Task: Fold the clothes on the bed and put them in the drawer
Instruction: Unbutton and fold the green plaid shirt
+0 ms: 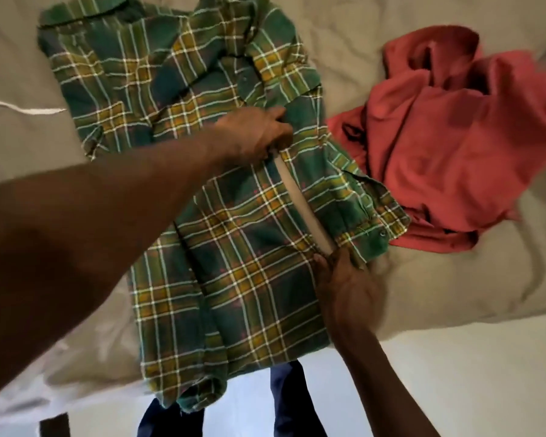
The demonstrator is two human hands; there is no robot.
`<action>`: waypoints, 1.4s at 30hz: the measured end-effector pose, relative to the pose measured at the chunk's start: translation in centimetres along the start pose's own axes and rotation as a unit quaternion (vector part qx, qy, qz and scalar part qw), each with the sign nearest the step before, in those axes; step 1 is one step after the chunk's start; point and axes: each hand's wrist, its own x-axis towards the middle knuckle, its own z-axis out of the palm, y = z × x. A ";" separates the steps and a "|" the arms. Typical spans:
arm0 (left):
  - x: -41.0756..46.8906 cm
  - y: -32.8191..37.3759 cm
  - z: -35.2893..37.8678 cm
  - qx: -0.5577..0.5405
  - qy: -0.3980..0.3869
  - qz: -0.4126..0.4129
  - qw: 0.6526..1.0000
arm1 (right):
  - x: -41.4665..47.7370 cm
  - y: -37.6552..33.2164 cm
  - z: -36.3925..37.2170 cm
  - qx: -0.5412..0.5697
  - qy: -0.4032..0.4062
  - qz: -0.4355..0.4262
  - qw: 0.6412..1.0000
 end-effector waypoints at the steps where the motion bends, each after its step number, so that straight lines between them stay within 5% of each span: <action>1: 0.5 -0.4 -0.5 0.017 -0.002 0.031 0.999 | -0.2 0.3 0.3 0.024 0.004 0.011 1.000; 6: 1.6 -0.9 -1.3 -0.100 0.057 -0.002 0.993 | -0.6 2.0 0.9 0.113 0.012 0.003 0.994; 9: 1.5 -0.7 -1.5 -0.022 -0.111 0.029 0.993 | -1.5 2.1 0.7 0.150 -0.020 0.005 0.989; 11: 1.5 -1.0 -1.5 0.076 -0.158 0.071 0.982 | -1.9 2.0 0.9 0.172 -0.023 0.018 0.985; 17: 1.1 -1.6 -1.7 0.081 -0.024 0.121 0.989 | -1.7 1.7 1.0 0.223 -0.012 0.105 0.969; 22: -1.8 -1.0 -2.0 0.059 0.000 0.120 0.991 | -3.9 0.5 -1.0 0.329 0.017 0.091 0.940; 26: -6.3 -3.0 -2.6 0.078 0.095 0.090 0.988 | -9.1 -2.8 -2.9 0.214 0.116 -0.042 0.969; 29: -10.0 -5.2 -1.4 0.113 0.075 0.090 0.987 | -12.0 -5.8 -1.0 0.050 0.134 -0.160 0.977; 35: -12.8 -7.9 2.6 0.102 -0.008 0.079 0.992 | -13.6 -9.2 6.1 -0.092 -0.055 -0.214 0.971; 42: -12.2 -7.9 3.4 -0.098 0.038 -0.002 0.994 | -11.9 -8.1 3.3 0.067 -0.034 -0.137 0.988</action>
